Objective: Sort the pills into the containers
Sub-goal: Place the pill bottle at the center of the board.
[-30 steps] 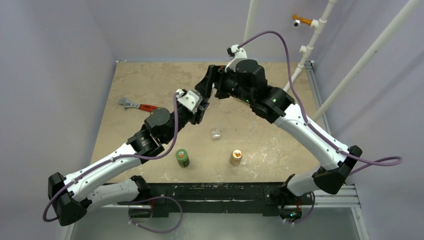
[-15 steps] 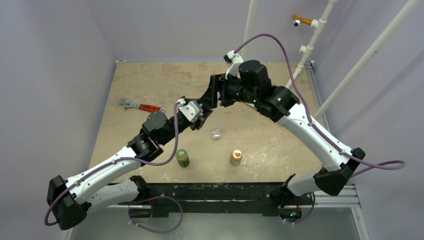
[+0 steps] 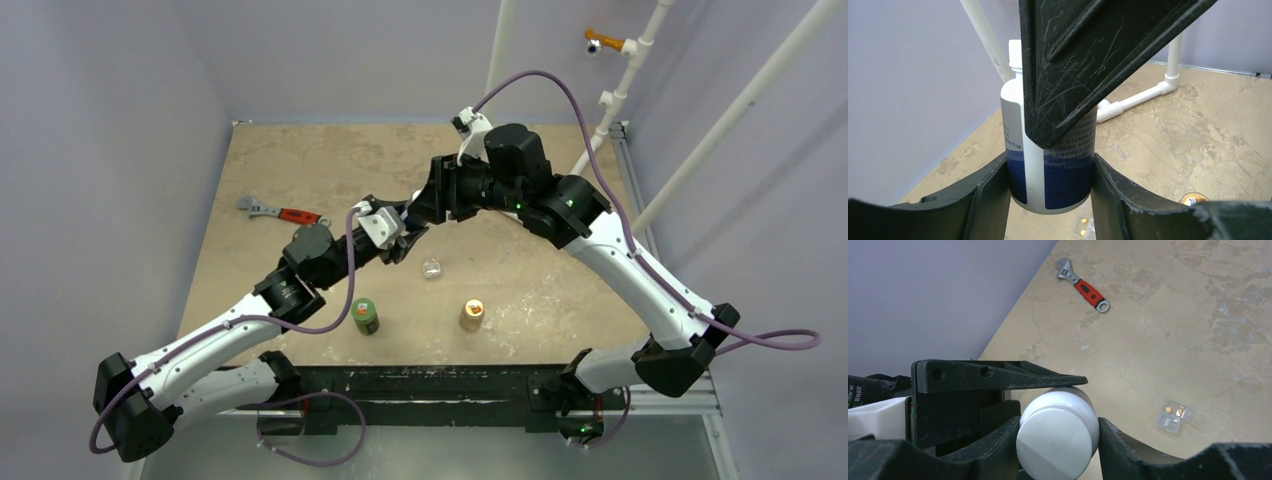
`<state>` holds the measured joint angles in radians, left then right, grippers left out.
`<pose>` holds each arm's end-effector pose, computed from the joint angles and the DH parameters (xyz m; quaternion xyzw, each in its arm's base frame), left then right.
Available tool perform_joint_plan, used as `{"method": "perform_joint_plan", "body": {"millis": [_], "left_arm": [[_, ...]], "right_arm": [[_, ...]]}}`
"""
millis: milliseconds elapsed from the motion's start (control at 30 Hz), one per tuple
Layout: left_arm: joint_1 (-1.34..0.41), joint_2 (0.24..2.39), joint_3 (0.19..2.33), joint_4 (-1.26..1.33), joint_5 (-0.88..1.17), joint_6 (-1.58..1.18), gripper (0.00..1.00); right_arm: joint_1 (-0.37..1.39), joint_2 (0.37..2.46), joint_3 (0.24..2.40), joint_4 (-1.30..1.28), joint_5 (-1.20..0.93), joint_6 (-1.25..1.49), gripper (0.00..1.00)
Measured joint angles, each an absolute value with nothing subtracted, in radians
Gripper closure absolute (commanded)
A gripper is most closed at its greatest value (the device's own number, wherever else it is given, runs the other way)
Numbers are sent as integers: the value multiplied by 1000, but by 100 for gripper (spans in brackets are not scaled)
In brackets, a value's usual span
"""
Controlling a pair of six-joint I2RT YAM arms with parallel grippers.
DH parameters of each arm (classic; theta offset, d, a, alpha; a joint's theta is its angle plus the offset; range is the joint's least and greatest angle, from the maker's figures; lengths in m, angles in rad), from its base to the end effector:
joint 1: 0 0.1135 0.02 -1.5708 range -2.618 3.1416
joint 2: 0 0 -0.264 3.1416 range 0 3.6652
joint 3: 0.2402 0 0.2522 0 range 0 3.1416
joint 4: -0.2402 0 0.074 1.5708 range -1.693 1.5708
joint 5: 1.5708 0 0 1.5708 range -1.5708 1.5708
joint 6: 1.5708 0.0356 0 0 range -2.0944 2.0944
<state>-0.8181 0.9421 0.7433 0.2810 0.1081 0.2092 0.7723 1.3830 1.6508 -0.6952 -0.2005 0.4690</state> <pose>0.1515 -0.1674 0.3464 0.3670 0.5696 -0.2551 0.6897 0.2029 0.2075 0.4504 -0.1799 0.8190 0.3816 0.3890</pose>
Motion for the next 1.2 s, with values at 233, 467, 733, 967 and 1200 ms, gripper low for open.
{"method": "perform_joint_plan", "body": {"millis": [233, 467, 733, 967, 1200], "left_arm": [[-791, 967, 783, 223, 125, 143, 10], [-733, 962, 787, 163, 154, -10, 1], [-717, 932, 805, -9, 51, -154, 0], [-701, 939, 856, -217, -72, -259, 0], [-651, 965, 871, -323, -83, -334, 0]], "right_arm": [[773, 1383, 1651, -702, -142, 471, 91], [714, 1378, 1593, -699, -34, 483, 92], [628, 1364, 1406, -632, 171, 522, 91], [559, 1389, 1187, -500, 287, 567, 91], [497, 1522, 1081, -347, 345, 599, 93]]}}
